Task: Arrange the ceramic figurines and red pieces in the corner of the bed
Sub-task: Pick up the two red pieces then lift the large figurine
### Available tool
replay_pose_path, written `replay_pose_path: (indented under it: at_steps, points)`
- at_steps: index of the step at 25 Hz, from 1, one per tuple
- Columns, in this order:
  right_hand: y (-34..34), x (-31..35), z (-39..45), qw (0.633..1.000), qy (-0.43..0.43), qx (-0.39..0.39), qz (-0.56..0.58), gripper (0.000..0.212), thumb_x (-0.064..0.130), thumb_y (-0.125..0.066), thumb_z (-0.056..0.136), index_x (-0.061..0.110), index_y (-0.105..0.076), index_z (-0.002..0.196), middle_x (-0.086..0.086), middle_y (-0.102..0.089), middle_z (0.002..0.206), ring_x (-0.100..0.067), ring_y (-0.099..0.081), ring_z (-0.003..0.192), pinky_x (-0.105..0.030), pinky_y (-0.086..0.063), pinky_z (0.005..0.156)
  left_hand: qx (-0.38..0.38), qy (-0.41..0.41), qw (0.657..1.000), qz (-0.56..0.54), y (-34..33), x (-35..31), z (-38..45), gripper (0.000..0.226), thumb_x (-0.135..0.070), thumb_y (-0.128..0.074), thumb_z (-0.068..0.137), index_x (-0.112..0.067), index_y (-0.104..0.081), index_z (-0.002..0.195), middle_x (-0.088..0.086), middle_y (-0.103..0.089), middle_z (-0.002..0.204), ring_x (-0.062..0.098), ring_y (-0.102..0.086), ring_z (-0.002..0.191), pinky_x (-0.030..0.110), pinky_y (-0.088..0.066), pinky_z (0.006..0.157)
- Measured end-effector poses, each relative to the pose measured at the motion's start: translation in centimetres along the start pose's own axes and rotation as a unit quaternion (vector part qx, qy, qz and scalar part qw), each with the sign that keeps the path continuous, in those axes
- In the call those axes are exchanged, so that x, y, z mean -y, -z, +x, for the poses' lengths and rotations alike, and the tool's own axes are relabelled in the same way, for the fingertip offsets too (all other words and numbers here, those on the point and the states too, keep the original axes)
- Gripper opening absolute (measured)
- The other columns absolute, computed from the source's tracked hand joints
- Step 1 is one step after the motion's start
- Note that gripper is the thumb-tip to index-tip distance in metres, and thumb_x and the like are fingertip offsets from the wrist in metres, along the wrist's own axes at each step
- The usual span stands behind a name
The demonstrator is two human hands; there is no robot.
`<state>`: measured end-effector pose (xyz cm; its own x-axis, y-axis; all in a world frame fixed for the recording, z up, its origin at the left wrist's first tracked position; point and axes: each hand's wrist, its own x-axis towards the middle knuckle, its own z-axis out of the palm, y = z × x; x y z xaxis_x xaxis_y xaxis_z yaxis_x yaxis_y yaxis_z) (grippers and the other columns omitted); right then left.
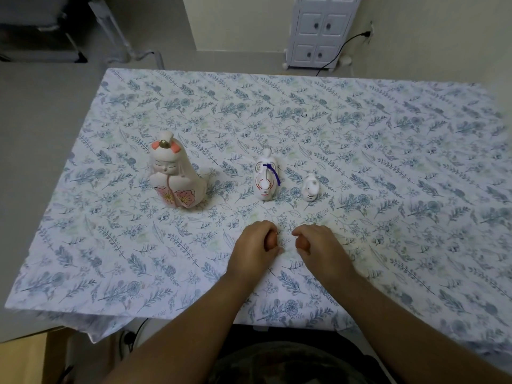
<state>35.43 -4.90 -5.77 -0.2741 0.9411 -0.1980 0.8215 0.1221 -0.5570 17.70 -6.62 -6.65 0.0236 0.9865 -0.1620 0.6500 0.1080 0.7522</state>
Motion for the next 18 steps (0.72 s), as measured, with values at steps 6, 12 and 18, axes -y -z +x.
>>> replay_pose_path:
  at_steps: [6,12,18]
  points:
    - [-0.18,-0.11,-0.07,0.999,-0.022,0.006,0.031,0.029,-0.002,-0.072,0.08,0.017,-0.062,0.1,0.008,-0.061,0.074,-0.017,-0.059,0.077,-0.034,-0.054,0.069,0.025,0.009,1.0,0.005,0.25,0.27,0.27,0.033,-0.017,-0.085,0.072,-0.021,-0.066,0.099,-0.008,-0.068,0.091,0.011,-0.058,0.085,0.024,-0.046,0.073]
    - [0.03,0.0,0.17,0.998,-0.044,0.014,0.042,0.031,-0.005,-0.077,0.073,0.016,-0.059,0.087,0.006,-0.06,0.072,-0.007,-0.057,0.069,-0.026,-0.051,0.061,0.034,0.018,0.999,0.01,0.41,0.39,0.35,0.037,-0.017,-0.085,0.072,-0.02,-0.067,0.105,-0.005,-0.07,0.094,0.009,-0.057,0.085,0.006,-0.035,0.07]
    - [0.3,0.09,-0.01,0.997,-0.044,0.025,0.066,0.044,0.015,-0.087,0.07,0.017,-0.063,0.107,0.004,-0.061,0.085,-0.017,-0.057,0.087,-0.027,-0.051,0.076,0.057,0.026,0.998,0.013,0.78,-0.35,0.35,0.051,-0.033,-0.086,0.071,-0.018,-0.063,0.114,-0.003,-0.067,0.1,0.01,-0.056,0.09,0.021,-0.043,0.076]
